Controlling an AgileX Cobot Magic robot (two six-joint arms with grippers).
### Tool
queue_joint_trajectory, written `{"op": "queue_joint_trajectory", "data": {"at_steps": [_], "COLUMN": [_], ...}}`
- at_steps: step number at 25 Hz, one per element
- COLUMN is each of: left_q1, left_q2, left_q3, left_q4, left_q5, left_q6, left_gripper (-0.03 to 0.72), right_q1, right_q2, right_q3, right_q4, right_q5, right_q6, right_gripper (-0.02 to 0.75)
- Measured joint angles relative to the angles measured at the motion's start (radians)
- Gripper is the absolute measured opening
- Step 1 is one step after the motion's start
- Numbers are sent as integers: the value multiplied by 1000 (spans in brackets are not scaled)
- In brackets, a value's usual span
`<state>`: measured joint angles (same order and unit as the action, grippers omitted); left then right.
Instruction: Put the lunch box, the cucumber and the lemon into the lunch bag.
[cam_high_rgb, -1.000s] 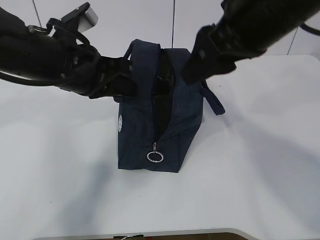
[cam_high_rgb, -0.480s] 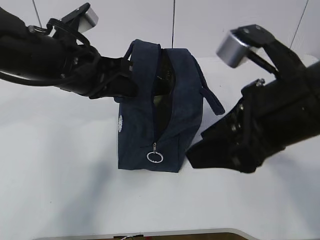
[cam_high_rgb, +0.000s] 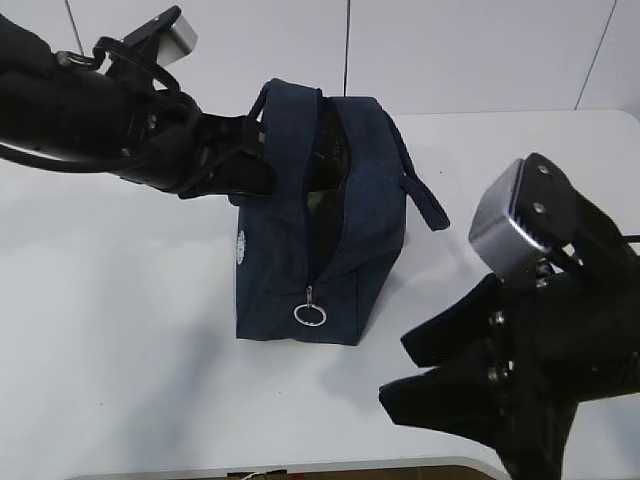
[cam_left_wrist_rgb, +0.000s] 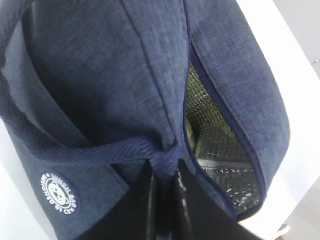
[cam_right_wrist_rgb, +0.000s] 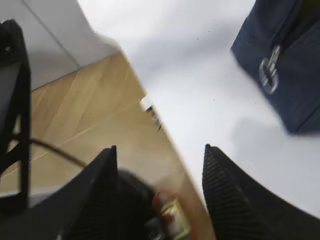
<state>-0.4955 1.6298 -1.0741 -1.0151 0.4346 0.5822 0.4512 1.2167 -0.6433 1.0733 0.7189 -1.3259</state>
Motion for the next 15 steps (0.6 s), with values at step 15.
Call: {"op": "queue_joint_trajectory", "data": {"at_steps": [15], "left_q1": [0], "left_q2": [0], "left_q3": [0], "left_q4": [0], "left_q5": [4], "left_q6": [0], "left_gripper": [-1], "right_q1": [0], "right_q2": [224], "right_q3": [27], "right_q4": [564], "right_q5": [-184], "right_q6": [-734], "right_gripper": [438]}}
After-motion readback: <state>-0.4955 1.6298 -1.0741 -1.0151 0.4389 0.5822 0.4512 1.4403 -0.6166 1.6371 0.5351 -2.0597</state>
